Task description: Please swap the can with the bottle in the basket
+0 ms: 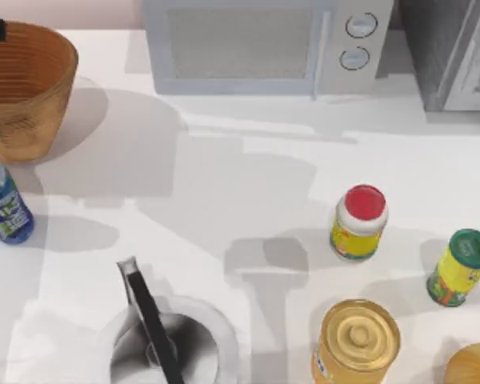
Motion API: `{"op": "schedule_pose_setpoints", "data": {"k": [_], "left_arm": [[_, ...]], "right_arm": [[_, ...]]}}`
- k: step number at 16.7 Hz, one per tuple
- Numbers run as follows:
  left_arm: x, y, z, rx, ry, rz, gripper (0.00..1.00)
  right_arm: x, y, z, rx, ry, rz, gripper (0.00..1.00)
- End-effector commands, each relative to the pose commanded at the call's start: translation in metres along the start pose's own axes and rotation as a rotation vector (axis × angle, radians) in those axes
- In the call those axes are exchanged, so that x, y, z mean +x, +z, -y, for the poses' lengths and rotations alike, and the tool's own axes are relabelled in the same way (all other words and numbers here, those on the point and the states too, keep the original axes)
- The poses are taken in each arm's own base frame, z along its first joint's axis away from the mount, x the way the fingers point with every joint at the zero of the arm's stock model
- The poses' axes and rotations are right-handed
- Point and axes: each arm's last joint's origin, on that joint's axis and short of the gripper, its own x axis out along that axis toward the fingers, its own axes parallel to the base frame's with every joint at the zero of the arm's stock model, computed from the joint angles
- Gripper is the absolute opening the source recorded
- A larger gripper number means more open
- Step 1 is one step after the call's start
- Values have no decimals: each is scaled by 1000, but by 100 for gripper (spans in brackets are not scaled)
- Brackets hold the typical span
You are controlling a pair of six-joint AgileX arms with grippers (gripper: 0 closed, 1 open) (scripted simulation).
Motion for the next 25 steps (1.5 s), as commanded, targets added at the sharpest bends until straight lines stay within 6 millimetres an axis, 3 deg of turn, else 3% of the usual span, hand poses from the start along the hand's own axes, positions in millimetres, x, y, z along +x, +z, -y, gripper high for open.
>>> {"op": "schedule_pose_setpoints", "data": {"k": [3,6,9,13,15,18,25], "left_arm": [[-60,-51,13,4,12,176,0],[-100,-121,24,6,19,373,0],[-108,-194,32,6,20,571,0],[-81,-267,38,5,15,815,0],[-63,-288,39,3,11,914,0],[-42,-305,40,1,5,1028,0],[-34,-310,41,-1,2,1078,0]], "right_arm": [[0,0,0,0,0,0,100],[0,0,0,0,0,0,100],[0,0,0,0,0,0,100],[0,0,0,0,0,0,100],[0,0,0,0,0,0,100],[0,0,0,0,0,0,100],[0,0,0,0,0,0,100]]}}
